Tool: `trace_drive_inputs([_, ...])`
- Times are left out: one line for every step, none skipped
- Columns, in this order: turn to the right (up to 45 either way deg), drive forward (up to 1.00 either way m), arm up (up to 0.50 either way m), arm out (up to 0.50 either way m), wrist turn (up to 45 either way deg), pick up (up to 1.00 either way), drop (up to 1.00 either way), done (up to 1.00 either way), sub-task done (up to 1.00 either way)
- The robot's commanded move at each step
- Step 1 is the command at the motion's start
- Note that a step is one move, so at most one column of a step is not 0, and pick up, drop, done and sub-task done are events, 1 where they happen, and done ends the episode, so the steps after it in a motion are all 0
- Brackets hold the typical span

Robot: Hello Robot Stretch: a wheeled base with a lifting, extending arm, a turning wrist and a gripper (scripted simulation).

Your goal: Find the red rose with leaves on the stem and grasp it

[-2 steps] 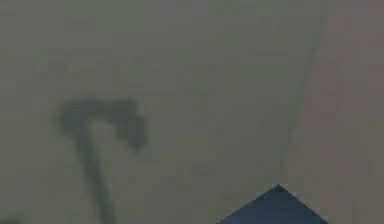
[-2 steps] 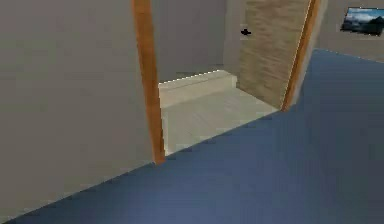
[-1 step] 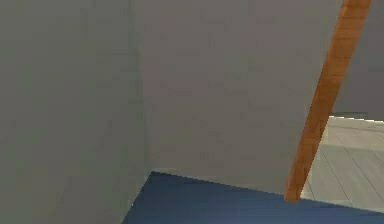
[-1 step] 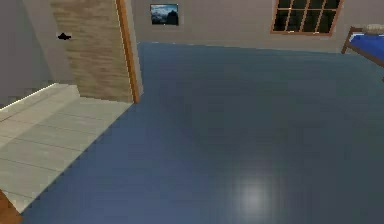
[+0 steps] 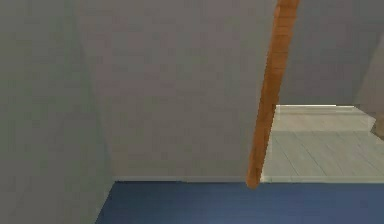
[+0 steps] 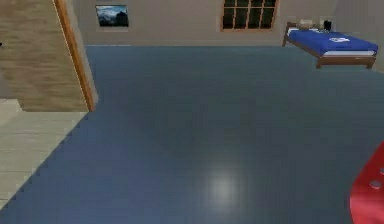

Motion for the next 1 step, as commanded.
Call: trace_drive_inputs([0.0,0.3,0.0,0.0,0.0,0.0,0.0,0.0,0.0])
